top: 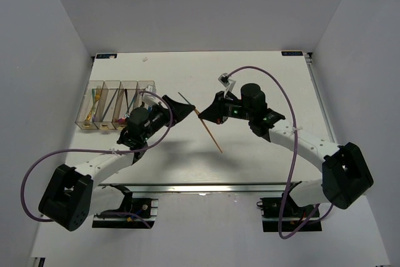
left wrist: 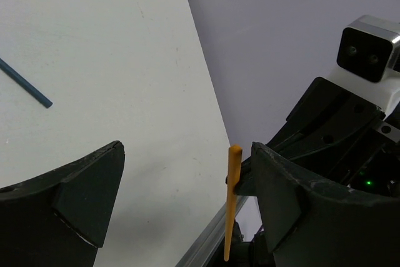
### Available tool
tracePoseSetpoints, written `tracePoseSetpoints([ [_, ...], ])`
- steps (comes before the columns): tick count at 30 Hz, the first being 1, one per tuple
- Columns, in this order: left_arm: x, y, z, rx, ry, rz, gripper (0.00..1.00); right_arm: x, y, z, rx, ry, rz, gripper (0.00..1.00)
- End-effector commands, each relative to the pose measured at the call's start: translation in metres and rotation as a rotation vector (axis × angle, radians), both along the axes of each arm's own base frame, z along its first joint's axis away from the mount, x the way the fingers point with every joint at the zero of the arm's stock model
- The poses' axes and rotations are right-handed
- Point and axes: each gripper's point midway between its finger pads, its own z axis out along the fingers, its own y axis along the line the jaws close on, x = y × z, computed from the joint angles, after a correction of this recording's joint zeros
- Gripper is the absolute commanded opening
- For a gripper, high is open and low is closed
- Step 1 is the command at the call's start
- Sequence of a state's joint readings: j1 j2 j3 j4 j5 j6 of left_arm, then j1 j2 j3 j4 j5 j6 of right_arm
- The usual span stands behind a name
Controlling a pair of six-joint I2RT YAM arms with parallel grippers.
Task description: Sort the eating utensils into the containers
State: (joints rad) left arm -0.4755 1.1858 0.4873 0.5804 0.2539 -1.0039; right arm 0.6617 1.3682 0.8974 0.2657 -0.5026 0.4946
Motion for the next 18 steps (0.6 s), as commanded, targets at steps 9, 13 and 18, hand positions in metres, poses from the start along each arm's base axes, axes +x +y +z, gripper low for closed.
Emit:
tracePoseSetpoints([
  [9,-0.004,-0.007,0.039,-0.048,-0.145,-0.033,0.89,0.001,0.019,0.02,0.054,-0.024,0.054,0.0],
  [13,-0.002,-0.011,0.033,-0.03,-0.138,-0.05,0.84,-0.003,0.027,0.024,0.059,-0.031,0.076,0.0],
  [18,-0.002,-0.013,0.03,-0.026,-0.136,-0.06,0.6,-0.004,0.033,0.026,0.06,-0.033,0.086,0.0],
])
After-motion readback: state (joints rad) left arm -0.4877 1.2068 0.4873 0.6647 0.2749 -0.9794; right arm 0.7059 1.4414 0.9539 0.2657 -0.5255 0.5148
